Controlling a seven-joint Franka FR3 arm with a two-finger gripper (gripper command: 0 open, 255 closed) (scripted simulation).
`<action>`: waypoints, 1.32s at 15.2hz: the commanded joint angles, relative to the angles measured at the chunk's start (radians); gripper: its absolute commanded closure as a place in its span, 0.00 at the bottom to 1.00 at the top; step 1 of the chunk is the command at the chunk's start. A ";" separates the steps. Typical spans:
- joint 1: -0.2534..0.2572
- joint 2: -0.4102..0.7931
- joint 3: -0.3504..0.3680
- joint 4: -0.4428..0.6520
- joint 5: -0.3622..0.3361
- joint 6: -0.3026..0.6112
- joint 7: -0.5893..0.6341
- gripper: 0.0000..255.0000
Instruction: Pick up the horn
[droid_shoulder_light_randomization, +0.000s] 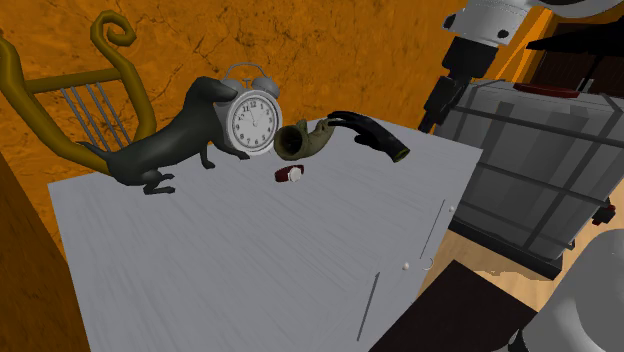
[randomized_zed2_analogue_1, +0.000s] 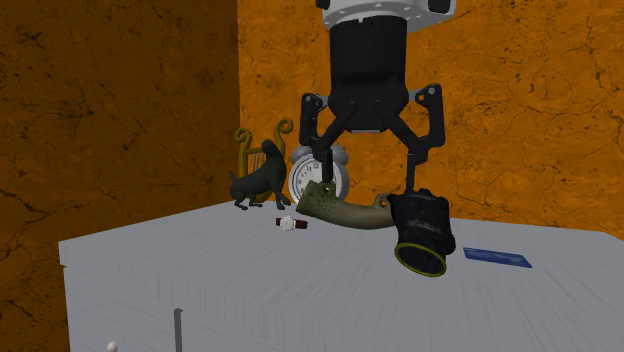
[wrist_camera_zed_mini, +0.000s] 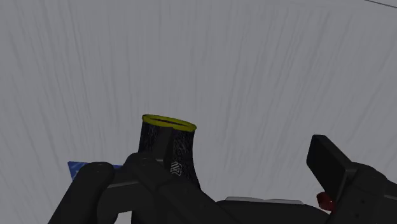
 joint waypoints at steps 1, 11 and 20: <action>0.000 0.000 0.000 0.000 0.000 0.000 0.000 0.00; -0.142 0.306 0.295 0.170 0.031 0.148 0.677 0.00; -0.245 0.710 0.465 0.515 -0.145 0.142 1.298 0.00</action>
